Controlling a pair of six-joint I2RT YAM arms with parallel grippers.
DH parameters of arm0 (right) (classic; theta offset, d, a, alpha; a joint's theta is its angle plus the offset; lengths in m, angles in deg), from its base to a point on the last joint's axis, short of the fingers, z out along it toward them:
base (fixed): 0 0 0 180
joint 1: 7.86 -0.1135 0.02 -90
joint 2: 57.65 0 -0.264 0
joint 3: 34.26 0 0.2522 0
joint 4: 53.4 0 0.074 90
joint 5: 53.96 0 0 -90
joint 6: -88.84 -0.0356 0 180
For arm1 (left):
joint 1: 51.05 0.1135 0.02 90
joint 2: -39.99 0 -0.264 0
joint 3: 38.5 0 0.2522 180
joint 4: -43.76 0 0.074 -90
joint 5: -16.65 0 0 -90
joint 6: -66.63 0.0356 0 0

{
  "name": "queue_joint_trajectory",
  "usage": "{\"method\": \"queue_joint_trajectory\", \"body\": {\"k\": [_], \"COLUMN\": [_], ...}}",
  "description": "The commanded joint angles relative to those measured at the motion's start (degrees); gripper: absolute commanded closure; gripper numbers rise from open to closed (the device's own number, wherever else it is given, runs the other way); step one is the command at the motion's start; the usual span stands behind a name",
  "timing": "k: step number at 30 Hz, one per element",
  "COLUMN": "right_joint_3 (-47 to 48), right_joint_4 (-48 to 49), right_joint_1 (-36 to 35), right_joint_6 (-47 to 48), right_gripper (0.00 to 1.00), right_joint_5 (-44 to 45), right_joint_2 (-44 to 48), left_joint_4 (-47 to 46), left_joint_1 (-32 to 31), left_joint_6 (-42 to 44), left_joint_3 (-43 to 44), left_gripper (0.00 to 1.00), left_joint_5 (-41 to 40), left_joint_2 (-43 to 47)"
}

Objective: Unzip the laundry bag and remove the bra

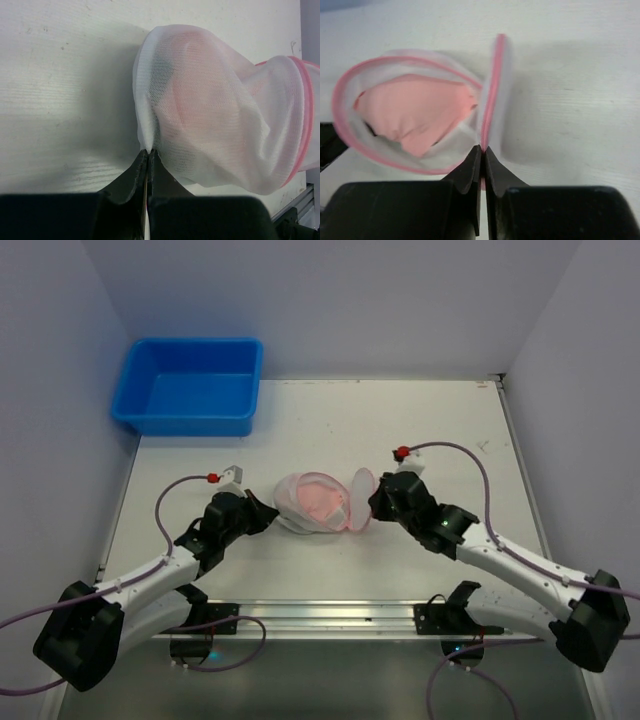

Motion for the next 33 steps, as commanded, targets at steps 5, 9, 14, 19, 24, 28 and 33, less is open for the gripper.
{"method": "queue_joint_trajectory", "body": {"k": [5, 9, 14, 19, 24, 28, 33], "right_joint_3": [-14.1, -16.9, -18.0, -12.7, -8.1, -7.2, -5.8], "right_joint_4": [-14.0, -21.6, -10.8, 1.8, 14.1, 23.7, 29.4], "right_joint_1": [4.3, 4.4, 4.4, 4.5, 11.1, 15.3, 18.1], "right_joint_6": [-14.0, -19.2, -12.0, -7.7, 0.3, 2.6, 4.6], "right_gripper": [0.36, 0.15, 0.09, 0.08, 0.1, 0.11, 0.12], "right_joint_5": [3.7, 4.0, -2.7, -7.0, -17.4, -23.4, -32.5], "right_joint_2": [21.2, 31.1, 33.6, 15.1, 0.4, -9.6, -21.2], "left_joint_4": [-1.8, -2.9, -4.7, -5.3, -5.3, -6.0, -6.4], "left_joint_1": [-0.2, -0.1, -0.2, -0.2, -0.1, -0.1, -0.1], "left_joint_6": [-1.9, -2.5, -3.5, -3.7, -3.8, -4.3, -4.4], "left_joint_3": [-0.1, -0.3, -1.0, -1.2, -1.8, -2.4, -2.1], "left_gripper": [1.0, 1.0, 1.0, 1.0, 1.0, 1.0, 1.0], "left_joint_5": [-1.1, 0.1, 0.7, 2.5, 2.8, 3.1, 3.7], "left_joint_2": [-1.5, -3.3, -4.5, -4.9, -4.5, -4.1, -4.6]}}
